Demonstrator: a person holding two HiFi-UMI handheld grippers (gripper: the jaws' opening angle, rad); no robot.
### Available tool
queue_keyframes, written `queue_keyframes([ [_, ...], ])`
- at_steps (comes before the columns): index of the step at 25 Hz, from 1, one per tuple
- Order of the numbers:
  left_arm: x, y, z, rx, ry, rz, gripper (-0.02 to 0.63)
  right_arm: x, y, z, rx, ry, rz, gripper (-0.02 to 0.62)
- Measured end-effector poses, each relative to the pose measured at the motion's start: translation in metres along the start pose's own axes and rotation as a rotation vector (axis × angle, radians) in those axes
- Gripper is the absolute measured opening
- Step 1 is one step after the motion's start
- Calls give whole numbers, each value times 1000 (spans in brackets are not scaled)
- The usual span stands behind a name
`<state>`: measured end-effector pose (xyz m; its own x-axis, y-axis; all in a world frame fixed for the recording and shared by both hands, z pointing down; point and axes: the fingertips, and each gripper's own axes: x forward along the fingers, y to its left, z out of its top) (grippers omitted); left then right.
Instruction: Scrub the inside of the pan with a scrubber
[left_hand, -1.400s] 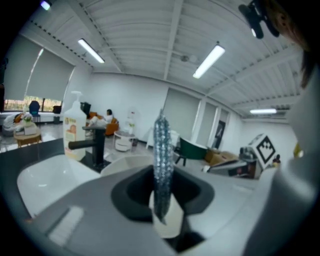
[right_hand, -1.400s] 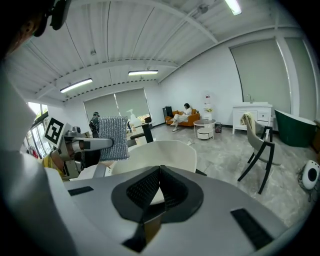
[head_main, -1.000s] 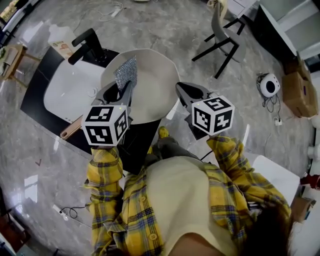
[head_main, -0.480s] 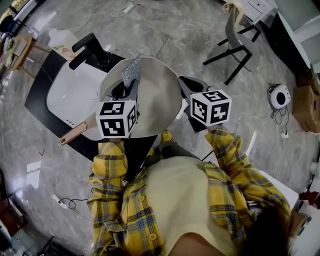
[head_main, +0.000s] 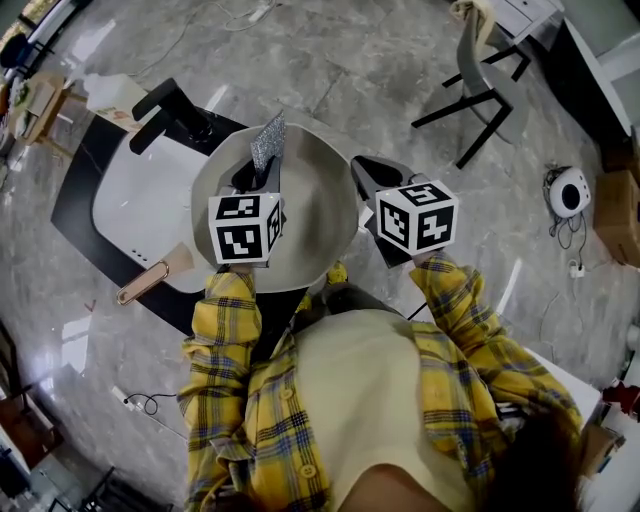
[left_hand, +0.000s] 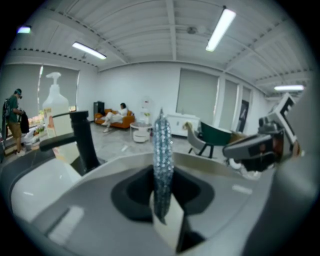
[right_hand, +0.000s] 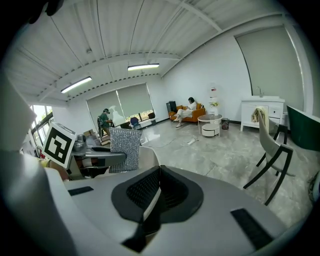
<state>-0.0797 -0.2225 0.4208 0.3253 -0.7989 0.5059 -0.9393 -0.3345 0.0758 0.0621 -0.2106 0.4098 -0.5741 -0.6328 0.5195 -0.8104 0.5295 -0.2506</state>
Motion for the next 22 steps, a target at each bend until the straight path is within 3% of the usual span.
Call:
queue_keyframes([
  [7,16,-2,-3,2,1,-5,84,3,-7,1,23,-13,13,15],
  [22,28,-3,-8,6,-15,-15,84,21,-1,-20,81,78,74,17],
])
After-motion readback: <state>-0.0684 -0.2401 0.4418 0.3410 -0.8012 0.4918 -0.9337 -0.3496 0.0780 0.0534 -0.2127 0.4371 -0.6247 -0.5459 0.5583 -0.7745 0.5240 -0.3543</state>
